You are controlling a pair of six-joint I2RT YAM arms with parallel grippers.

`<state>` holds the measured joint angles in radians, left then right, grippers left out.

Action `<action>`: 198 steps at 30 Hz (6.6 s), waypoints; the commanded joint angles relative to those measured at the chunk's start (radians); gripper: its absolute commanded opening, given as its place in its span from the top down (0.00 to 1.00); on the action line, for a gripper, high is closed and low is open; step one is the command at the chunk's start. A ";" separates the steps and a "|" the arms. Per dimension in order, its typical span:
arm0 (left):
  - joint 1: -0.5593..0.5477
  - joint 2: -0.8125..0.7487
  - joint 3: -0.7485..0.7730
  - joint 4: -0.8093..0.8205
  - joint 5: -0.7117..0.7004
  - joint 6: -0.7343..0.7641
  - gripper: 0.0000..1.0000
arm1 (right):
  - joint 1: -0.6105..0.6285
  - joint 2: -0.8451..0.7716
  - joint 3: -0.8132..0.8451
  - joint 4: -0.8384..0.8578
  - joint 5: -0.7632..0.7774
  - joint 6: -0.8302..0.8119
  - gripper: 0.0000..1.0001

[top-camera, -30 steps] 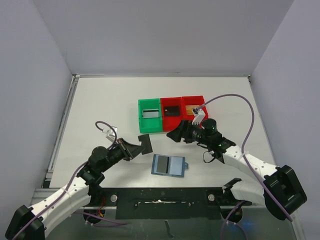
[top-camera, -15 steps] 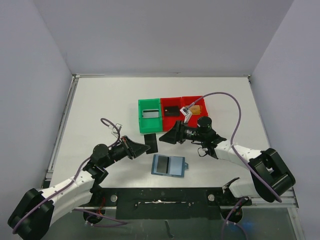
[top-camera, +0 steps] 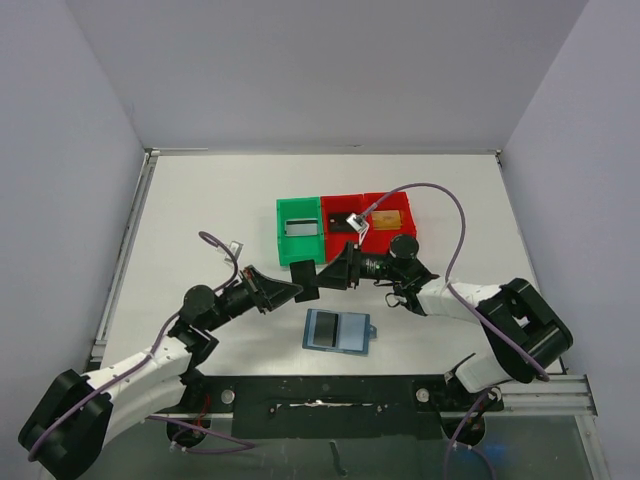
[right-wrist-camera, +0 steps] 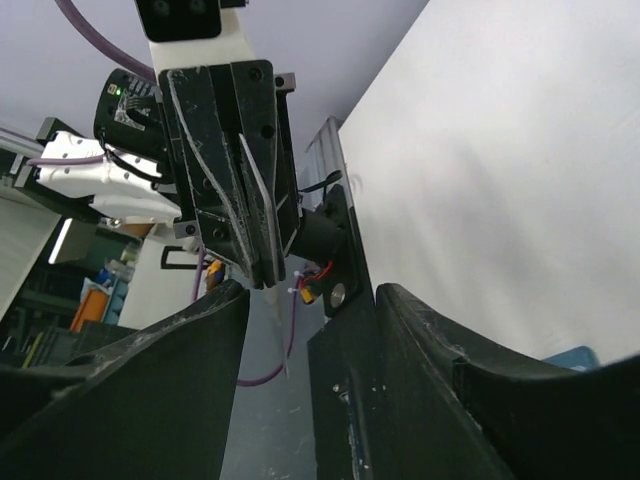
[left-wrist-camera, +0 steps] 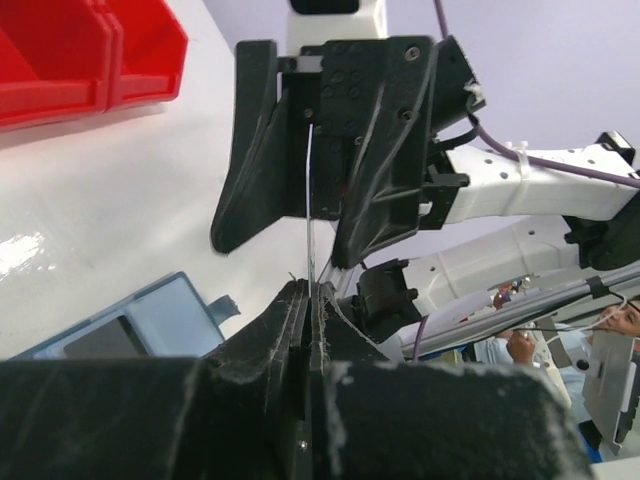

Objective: Take the credit cards out of the card holder

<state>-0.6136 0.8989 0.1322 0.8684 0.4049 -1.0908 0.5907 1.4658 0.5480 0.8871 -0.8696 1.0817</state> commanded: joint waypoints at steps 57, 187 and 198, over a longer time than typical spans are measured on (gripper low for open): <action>-0.025 -0.085 0.003 0.109 0.068 -0.047 1.00 | 0.084 -0.089 0.002 0.213 0.025 0.110 0.92; 0.650 -0.085 0.520 -1.171 -0.147 0.747 0.26 | -0.032 0.436 0.610 -0.695 0.883 -1.903 0.59; 0.651 -0.077 0.519 -1.171 -0.140 0.749 0.26 | -0.045 0.388 0.609 -0.700 0.850 -1.826 0.54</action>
<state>0.0292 0.8196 0.6048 -0.3508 0.2417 -0.3576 0.5549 1.9545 1.1599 0.1486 0.0166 -0.7948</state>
